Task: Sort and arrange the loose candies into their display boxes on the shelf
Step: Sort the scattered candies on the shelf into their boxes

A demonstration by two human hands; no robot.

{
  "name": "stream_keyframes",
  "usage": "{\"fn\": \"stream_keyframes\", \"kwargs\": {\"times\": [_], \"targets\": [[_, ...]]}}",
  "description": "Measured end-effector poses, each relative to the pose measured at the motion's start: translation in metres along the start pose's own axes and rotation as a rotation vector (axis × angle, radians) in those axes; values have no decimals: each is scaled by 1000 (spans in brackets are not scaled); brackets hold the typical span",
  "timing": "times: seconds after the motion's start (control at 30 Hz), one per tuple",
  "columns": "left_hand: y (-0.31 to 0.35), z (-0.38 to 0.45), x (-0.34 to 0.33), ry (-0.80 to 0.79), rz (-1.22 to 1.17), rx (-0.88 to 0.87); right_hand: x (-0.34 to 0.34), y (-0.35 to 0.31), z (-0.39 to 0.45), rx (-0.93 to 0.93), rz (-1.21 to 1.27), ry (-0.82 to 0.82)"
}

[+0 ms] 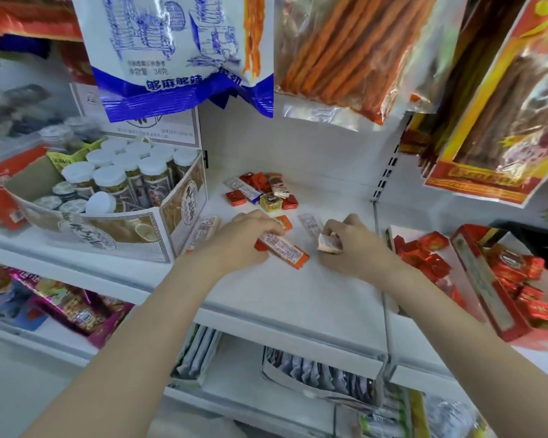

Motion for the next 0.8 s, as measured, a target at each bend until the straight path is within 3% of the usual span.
{"fn": "stream_keyframes", "kwargs": {"times": [0.1, 0.2, 0.33, 0.4, 0.53, 0.6, 0.7, 0.8], "targets": [[7, -1, -5, -13, -16, -33, 4, 1, -19, -12, 64, -25], [16, -3, -9, -1, -17, -36, 2, 7, -16, -124, 195, 97], [21, -6, -6, 51, -96, -22, -12, 4, -9, -173, 164, 113], [17, -8, -3, 87, -29, 17, -13, 0, -9, -178, 109, 99], [3, -15, 10, 188, 194, 169, 0, -6, -14, -163, 172, 267], [-5, -19, 15, 171, 249, 298, -2, -15, -14, -131, 218, 219], [-17, -26, 10, -1, 323, 492, -17, -29, -12, -58, 125, 37], [-17, -27, 5, 15, 263, 473, -18, -32, -12, -31, 20, -19]]}}
Point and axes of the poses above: each hand's wrist, its own z-axis towards the middle knuckle, its own x-axis out of the back of the hand, y = z × x, the point moved 3 cm from there along z, towards the middle knuckle, and after that the axes turned 10 degrees about x, right-handed, at the moved point
